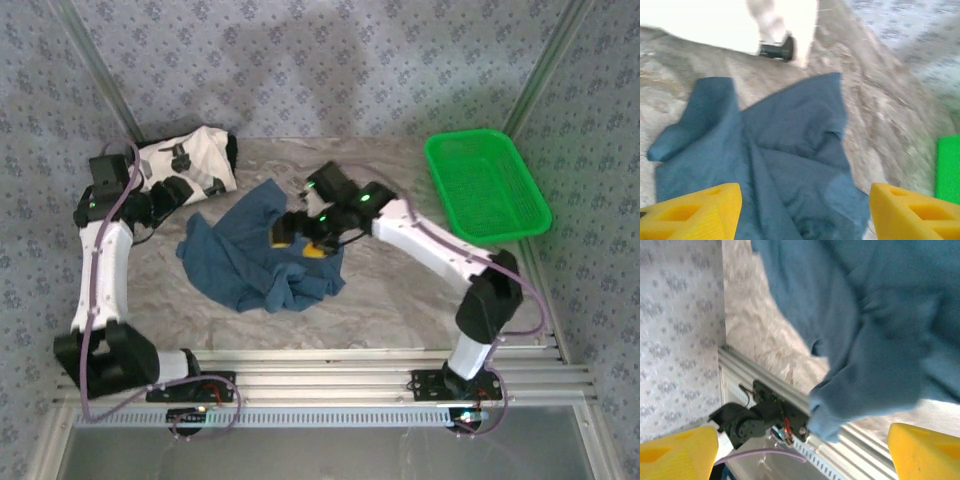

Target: Fold and stack the t-shirts

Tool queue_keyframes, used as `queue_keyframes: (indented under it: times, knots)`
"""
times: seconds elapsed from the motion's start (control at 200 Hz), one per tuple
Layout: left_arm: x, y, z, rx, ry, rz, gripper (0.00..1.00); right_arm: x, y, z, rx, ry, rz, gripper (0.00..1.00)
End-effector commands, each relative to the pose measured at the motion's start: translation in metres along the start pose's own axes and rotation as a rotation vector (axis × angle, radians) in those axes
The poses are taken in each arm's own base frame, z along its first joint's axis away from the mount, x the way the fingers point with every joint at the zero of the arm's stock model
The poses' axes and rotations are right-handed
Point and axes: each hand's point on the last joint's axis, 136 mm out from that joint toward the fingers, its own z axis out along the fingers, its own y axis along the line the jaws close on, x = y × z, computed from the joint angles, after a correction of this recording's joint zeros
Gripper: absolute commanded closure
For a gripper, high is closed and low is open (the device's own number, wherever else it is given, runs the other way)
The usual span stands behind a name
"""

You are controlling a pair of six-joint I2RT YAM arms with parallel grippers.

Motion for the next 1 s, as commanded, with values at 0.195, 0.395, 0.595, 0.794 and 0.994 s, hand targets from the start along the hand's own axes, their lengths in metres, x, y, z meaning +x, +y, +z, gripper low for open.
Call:
queue_keyframes:
  times: [0.195,0.395,0.595,0.794,0.994]
  knots:
    - [0.117,-0.121,-0.045,0.252,0.162,0.287,0.3,-0.035,-0.111,-0.071,0.084,-0.062,-0.007,0.07]
    - [0.218,-0.134,-0.04,0.124,0.485,0.339,0.32,-0.036,-0.155,-0.059,0.052,-0.039,0.073,0.06]
    - [0.264,-0.134,-0.01,0.191,0.436,-0.199,0.27,-0.04,-0.168,-0.058,0.032,-0.071,0.065,0.05]
    - [0.279,-0.128,0.021,0.118,0.327,-0.377,0.27,-0.052,-0.172,-0.06,0.002,-0.098,0.064,0.06]
    - [0.276,-0.1,0.052,-0.005,0.196,-0.447,0.26,-0.059,-0.182,-0.049,-0.006,-0.089,0.071,0.06]
